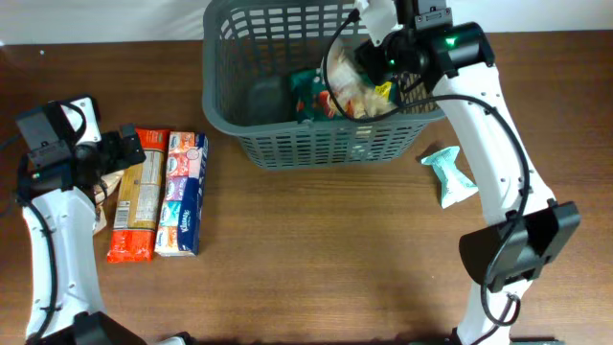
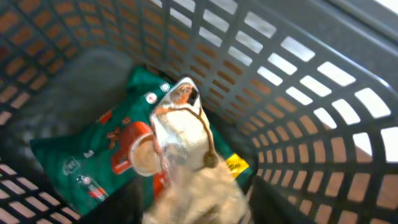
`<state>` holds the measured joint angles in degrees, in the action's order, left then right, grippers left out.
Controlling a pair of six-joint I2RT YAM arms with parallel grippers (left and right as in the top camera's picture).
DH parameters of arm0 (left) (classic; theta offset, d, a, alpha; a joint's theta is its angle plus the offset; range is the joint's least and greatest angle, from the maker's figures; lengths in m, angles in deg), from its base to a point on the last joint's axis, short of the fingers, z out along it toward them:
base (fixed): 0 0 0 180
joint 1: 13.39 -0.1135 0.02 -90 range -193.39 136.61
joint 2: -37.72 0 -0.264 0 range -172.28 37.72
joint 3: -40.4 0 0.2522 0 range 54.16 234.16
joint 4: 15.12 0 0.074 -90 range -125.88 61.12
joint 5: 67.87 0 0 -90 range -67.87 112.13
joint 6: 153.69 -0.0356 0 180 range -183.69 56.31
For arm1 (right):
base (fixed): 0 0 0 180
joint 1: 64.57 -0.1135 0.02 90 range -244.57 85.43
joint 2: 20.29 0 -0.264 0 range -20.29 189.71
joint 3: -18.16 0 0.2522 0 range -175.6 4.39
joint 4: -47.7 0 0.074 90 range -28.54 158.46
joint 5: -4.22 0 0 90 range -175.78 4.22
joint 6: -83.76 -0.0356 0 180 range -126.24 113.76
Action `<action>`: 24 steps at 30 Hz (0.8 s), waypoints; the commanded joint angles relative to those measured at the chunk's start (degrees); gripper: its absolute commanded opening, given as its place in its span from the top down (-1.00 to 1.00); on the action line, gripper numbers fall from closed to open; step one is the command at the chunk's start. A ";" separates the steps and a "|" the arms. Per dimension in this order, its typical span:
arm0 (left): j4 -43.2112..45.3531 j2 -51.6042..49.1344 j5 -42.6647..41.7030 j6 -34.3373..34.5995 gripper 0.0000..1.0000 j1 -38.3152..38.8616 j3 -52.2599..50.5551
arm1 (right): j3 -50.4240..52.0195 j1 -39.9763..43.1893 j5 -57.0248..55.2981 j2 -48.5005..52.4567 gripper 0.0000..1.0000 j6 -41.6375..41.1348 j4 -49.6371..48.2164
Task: Pack container
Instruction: 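Carry the rice bag with the right gripper into the basket and release, then grasp the mint-green wrapped pouch with the right gripper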
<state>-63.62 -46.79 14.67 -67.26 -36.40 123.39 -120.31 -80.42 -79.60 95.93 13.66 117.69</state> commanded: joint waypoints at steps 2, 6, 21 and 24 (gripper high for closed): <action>-0.04 -0.31 0.22 0.11 -0.98 -0.31 1.20 | -3.41 -0.26 -8.57 -6.16 -0.13 -1.55 2.27; -0.04 -0.31 0.22 0.11 -0.99 -0.31 1.20 | -6.32 -0.24 -25.53 -11.80 -0.23 0.46 5.55; -0.04 -0.31 0.22 0.11 -0.99 -0.31 1.20 | 24.13 27.82 -16.09 -31.98 -0.49 -7.50 1.18; -0.07 -0.31 0.22 0.11 -0.99 -0.31 1.20 | 33.77 30.18 -6.16 -31.10 -0.45 -8.87 0.48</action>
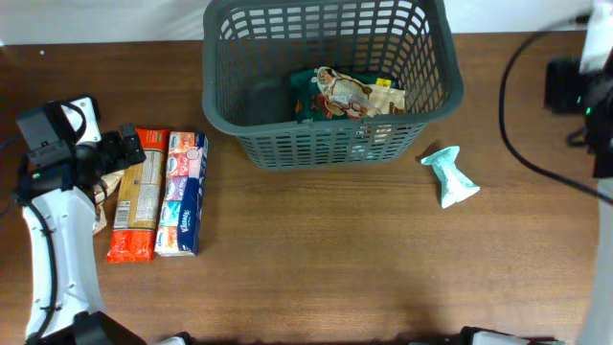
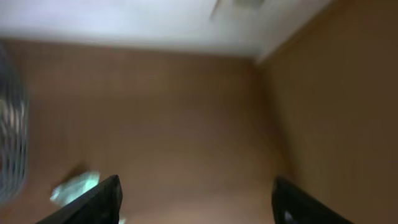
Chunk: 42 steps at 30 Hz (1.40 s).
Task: Pack container
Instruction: 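Grasp the mint-green wrapped pouch with the right gripper, then lift the mint-green pouch into the basket and open the right gripper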
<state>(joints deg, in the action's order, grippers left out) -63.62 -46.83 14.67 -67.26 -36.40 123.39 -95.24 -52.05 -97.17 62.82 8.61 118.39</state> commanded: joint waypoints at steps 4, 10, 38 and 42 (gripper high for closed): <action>-0.04 -0.26 0.24 0.11 -0.99 -0.31 1.20 | 18.29 0.68 15.85 6.03 -0.43 -3.78 -1.62; -0.07 -0.26 0.22 0.11 -0.99 -0.31 1.20 | 23.47 -2.78 16.04 17.25 -0.49 -1.36 -2.95; -0.07 -0.26 0.24 0.11 -0.99 -0.31 1.20 | 18.34 -0.81 21.59 28.41 0.93 0.28 -1.57; -0.04 -0.26 0.22 0.11 -0.99 -0.31 1.20 | 12.24 3.63 22.23 24.04 0.93 -4.07 2.45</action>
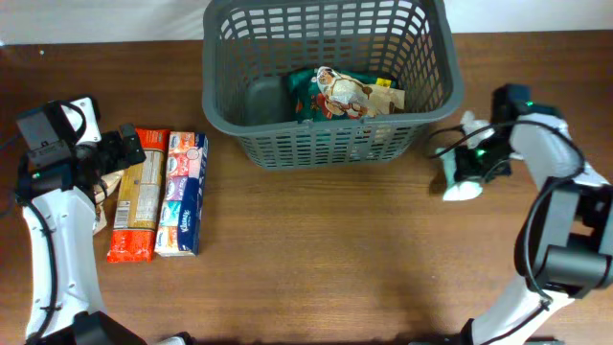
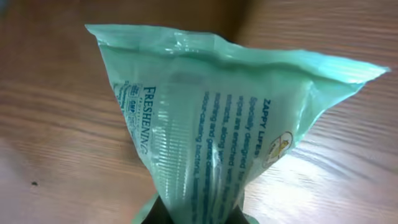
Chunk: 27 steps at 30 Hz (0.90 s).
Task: Pack container
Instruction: 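Lift the mint-green pouch into the basket and open the right gripper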
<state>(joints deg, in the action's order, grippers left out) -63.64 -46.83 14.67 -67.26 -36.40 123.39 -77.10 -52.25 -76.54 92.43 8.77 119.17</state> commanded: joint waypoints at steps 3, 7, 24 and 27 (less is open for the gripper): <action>-0.02 -0.26 0.24 0.11 -0.99 -0.31 1.20 | -12.87 7.82 6.97 -10.36 0.93 -5.95 5.25; -0.04 -0.26 0.22 0.11 -0.99 -0.31 1.20 | -23.52 8.48 15.21 -17.38 0.93 -6.10 8.98; -0.02 -0.26 0.24 0.11 -0.99 -0.31 1.20 | -32.09 -22.73 9.29 -17.66 0.93 6.34 -8.37; -0.02 -0.26 0.24 0.11 -0.99 -0.31 1.20 | -32.09 -23.23 8.07 -11.78 0.93 1.14 -11.72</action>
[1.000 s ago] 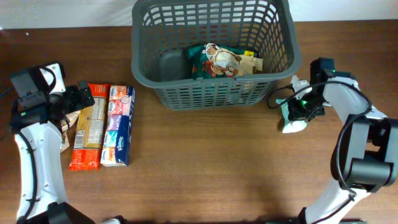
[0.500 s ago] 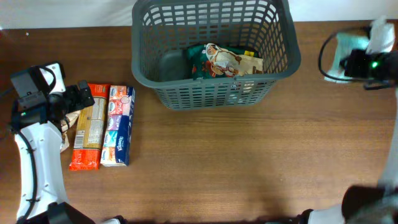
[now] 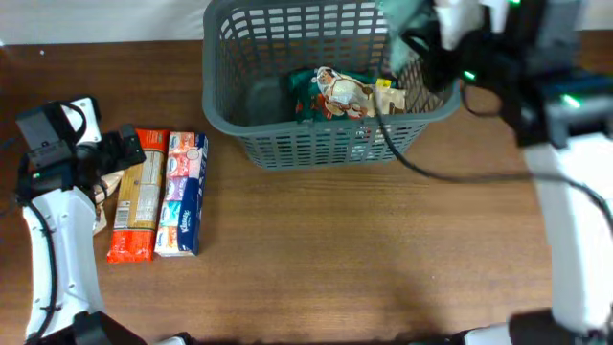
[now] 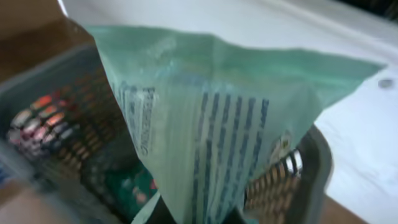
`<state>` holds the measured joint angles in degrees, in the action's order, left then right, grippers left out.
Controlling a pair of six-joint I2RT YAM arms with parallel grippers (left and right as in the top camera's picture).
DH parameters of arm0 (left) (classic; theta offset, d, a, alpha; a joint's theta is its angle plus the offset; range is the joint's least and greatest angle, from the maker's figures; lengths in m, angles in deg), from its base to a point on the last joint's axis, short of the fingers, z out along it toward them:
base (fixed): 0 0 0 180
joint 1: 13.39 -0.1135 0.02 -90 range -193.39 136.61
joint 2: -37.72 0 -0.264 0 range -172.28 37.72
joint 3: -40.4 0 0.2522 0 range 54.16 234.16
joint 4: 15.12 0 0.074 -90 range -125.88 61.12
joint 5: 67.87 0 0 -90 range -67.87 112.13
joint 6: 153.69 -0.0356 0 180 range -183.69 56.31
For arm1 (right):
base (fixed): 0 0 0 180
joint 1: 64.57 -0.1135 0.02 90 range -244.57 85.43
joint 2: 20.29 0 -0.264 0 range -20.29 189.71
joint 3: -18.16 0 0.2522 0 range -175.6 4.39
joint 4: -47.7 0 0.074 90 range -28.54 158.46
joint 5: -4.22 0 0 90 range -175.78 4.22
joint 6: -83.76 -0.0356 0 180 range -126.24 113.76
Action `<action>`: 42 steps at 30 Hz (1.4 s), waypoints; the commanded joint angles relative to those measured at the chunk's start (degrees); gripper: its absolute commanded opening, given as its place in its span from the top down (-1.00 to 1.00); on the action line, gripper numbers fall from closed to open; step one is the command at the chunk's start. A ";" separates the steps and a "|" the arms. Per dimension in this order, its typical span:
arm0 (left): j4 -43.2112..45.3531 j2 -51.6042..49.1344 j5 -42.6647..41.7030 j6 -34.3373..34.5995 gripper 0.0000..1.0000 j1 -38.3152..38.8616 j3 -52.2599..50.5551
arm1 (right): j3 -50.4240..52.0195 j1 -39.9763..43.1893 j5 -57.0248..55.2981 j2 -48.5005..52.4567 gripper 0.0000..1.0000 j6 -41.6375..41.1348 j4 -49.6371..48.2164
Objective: Pack container
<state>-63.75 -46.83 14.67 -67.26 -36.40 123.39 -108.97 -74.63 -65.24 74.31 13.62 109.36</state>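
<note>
A pale green wipes pack fills the right wrist view, and my right gripper is shut on its lower end. In the overhead view the pack shows blurred above the back right corner of the grey basket. Below it, inside the basket, lie a green snack bag and a pale snack bag. My left gripper is at the far left, by the top of an orange pack; its jaws are too small to read.
A blue and white tissue pack lies beside the orange pack on the left of the wooden table. A beige item lies partly under the left arm. The right arm reaches over the basket's right rim.
The green wipes pack was on the table right of the basket with my right gripper on it. Now it hangs in that gripper above the basket's back right corner. The left arm has not moved.
My right gripper was down in the basket with the pale snack bag. Then it was open off to the right, the bag left in the basket. Then it was at the green pack on the table, and now holds it over the basket.
</note>
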 commanded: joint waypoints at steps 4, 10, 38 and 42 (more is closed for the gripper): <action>0.09 -0.26 0.24 0.11 -0.99 -0.31 1.20 | -0.22 -0.81 -3.19 13.55 0.93 -8.44 -2.78; 0.09 -0.26 0.24 0.11 -0.99 -0.31 1.20 | -0.22 -0.81 -3.26 18.60 0.92 -11.23 -0.46; 0.09 -0.26 -0.87 0.15 -0.99 -0.31 1.20 | 0.68 25.73 -19.50 -10.58 -0.98 -14.43 11.96; -3.19 -0.26 -14.21 0.15 -0.99 -0.31 1.20 | 1.99 26.97 -19.52 -10.51 -0.98 -14.62 17.64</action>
<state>-64.60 -46.83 11.87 -67.26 -36.40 123.53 -108.24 -48.12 -84.34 63.45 -0.11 124.51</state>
